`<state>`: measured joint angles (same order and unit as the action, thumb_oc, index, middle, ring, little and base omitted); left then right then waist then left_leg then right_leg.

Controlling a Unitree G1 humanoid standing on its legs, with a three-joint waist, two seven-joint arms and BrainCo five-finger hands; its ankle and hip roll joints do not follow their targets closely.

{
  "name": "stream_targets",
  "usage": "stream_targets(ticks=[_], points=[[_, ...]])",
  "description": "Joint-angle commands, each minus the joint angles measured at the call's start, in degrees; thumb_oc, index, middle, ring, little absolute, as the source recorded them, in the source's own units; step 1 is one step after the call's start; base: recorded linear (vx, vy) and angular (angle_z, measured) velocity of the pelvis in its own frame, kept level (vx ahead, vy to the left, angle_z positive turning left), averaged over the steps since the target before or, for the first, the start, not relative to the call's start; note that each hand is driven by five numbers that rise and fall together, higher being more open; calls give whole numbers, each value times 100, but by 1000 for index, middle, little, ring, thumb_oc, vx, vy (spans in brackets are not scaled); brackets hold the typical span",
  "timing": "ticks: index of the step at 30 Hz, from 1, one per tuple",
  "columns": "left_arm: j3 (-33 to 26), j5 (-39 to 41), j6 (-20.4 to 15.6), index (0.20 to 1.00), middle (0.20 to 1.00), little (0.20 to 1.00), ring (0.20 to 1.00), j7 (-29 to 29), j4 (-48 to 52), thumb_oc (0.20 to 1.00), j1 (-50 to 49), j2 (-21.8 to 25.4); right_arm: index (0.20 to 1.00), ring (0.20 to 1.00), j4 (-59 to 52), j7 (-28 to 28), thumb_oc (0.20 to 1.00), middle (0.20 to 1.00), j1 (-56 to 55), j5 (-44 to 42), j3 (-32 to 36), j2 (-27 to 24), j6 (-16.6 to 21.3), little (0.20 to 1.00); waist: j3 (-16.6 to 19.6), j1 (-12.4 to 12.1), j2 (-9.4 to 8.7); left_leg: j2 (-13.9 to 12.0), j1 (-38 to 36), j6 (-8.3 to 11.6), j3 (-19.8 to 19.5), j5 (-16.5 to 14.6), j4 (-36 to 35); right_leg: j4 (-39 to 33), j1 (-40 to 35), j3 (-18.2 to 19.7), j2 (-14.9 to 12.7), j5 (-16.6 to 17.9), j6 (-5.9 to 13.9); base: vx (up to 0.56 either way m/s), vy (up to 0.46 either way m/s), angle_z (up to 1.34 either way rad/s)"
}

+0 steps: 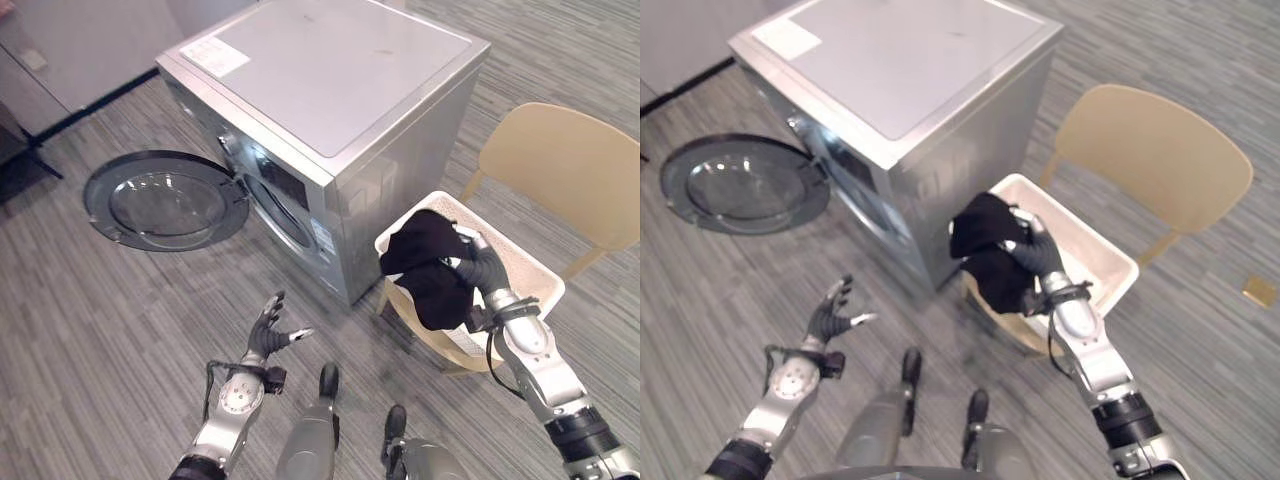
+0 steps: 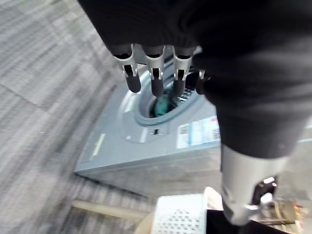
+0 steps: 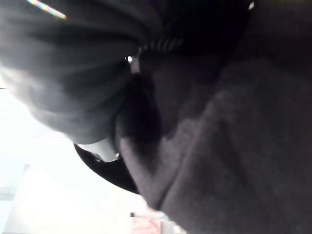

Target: Grab the laundry basket,head to the washer,open it,put in the laundry and shut it.

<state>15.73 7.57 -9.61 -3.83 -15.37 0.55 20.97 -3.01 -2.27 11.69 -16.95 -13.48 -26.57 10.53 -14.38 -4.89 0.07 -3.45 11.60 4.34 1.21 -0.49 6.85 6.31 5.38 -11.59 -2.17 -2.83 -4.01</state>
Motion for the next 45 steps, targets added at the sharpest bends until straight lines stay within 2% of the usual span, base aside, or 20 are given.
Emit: stream_targets(ticks=[1,2,4,5,8,9,15,17,18,19,23,24,25,26,30,31,33,40,44,45], points=[[367,-333,-428,1000,1000,1000,1000,52,453,1000,523,347,200,200,-504,213,200,200,404,-368,-83,84,426,200,281,219,-384,229,76,-181,144,53,216,-596,-449,81,-49,-229,674,2,86,50],[513,-373,-425,1000,1000,1000,1000,42,491,1000,644,335,200,200,-526,275,200,200,484,-394,-217,67,385,200,364,291,-370,129,-185,-153,257,-13,60,-590,-467,-13,-63,-246,694,2,86,65],[704,-440,-432,1000,1000,1000,1000,68,491,1000,779,291,200,200,-553,301,200,200,545,-419,-271,70,345,200,422,350,-348,109,-278,-156,276,64,-101,-643,-495,-105,-67,-224,704,50,98,89],[984,-676,-425,1000,1000,1000,1000,58,416,1000,1054,226,200,200,-594,355,200,200,724,-446,-459,66,316,200,518,391,-349,134,-438,-139,296,118,-498,-700,-554,-185,-70,-185,731,89,169,76],[1302,-778,-416,1000,1000,1000,1000,67,492,1000,1433,130,200,200,-615,407,200,200,997,-459,-789,150,258,200,617,402,-379,216,-610,-170,245,124,-774,-731,-618,-196,-104,-138,791,58,158,32],[1478,-866,-427,1000,1000,1000,1000,29,526,1000,1744,107,200,200,-501,403,200,200,1231,-512,-1041,290,225,200,673,386,-404,246,-716,-193,270,111,-864,-726,-646,-180,-130,-110,832,25,119,7],[1802,-952,-424,1000,1000,1000,1000,-76,463,1000,2264,-37,200,200,-295,357,200,200,1654,-558,-1414,603,154,200,799,353,-451,313,-947,-248,319,125,-1118,-702,-708,-113,-146,-87,889,16,73,0],[2015,-1104,-376,1000,1000,1000,1000,-219,303,1000,2683,-177,200,200,-118,277,200,200,1839,-704,-1615,921,124,200,892,355,-452,342,-1030,-249,320,116,-1185,-665,-742,-130,-170,-93,936,12,70,-7],[2032,-1127,-353,793,793,793,793,-270,255,793,2746,-226,200,200,-89,270,200,200,1859,-755,-1672,1030,108,200,911,350,-446,348,-1049,-254,323,108,-1185,-655,-752,-130,-178,-96,940,20,70,-3],[2027,-1187,-346,200,200,200,200,-411,168,200,2816,-306,200,200,-44,247,200,200,1818,-805,-1733,1171,108,200,934,360,-441,362,-1104,-263,327,97,-1185,-645,-788,-129,-189,-102,946,20,34,2],[1890,-1182,-329,200,200,200,200,-569,143,200,2737,-317,200,200,-2,288,200,200,1703,-836,-1826,1225,72,200,968,363,-424,372,-1200,-276,350,63,-1185,-650,-849,-129,-193,-101,950,22,18,6],[1828,-1156,-327,200,200,200,200,-585,169,200,2685,-295,244,244,-20,316,244,244,1669,-798,-1847,1186,36,244,979,359,-425,375,-1215,-278,350,55,-1185,-662,-867,-128,-196,-96,953,0,0,0],[1769,-1136,-317,200,200,200,200,-587,207,200,2622,-259,561,561,-67,347,561,561,1628,-766,-1849,1130,1,561,992,359,-424,374,-1233,-280,359,52,-1185,-675,-889,-122,-194,-95,952,0,0,0],[1586,-1074,-314,200,200,200,200,-630,269,200,2458,-183,1000,1000,-70,435,1000,1000,1555,-684,-1874,993,-84,1000,1012,349,-423,371,-1269,-283,378,43,-1185,-693,-918,-108,-195,-84,955,0,0,0],[1405,-988,-288,200,200,200,200,-661,323,200,2250,-125,1000,1000,-157,474,1000,1000,1477,-581,-1849,851,-144,1000,1027,338,-421,360,-1304,-286,385,37,-1185,-713,-950,-81,-194,-73,955,2,-9,-1],[1089,-923,-268,200,200,200,200,-683,407,200,1943,14,1000,1000,-329,513,1000,1000,1288,-319,-1661,561,-157,1000,1037,336,-413,349,-1319,-281,399,40,-1185,-737,-956,-55,-185,-61,957,1,-26,-4],[979,-926,-268,200,200,200,200,-668,451,200,1829,78,1000,1000,-403,502,1000,1000,1195,-164,-1552,435,-164,1000,1046,343,-406,343,-1323,-279,413,41,-1185,-749,-962,-52,-186,-56,961,1,-28,-7],[157,-745,-260,200,200,200,200,-409,566,200,764,341,1000,1000,-871,500,1000,1000,-56,696,-475,-238,-89,1000,1073,443,-324,313,-1355,-269,468,53,-1185,-811,-996,-10,-159,-16,967,2,-39,-8],[-428,-763,-224,200,200,200,200,-125,407,200,25,496,1000,1000,-641,549,1000,1000,-1171,1449,306,-597,-83,1000,1032,540,-247,282,-1337,-263,498,96,-1185,-816,-957,44,-126,0,963,-11,-38,-5],[-427,-763,-223,200,200,200,200,-121,414,200,13,496,1000,1000,-647,548,1000,1000,-1186,1455,308,-597,-82,1000,1041,537,-245,281,-1339,-262,499,94,-1185,-814,-957,46,-125,-2,963,-11,-38,-9]])
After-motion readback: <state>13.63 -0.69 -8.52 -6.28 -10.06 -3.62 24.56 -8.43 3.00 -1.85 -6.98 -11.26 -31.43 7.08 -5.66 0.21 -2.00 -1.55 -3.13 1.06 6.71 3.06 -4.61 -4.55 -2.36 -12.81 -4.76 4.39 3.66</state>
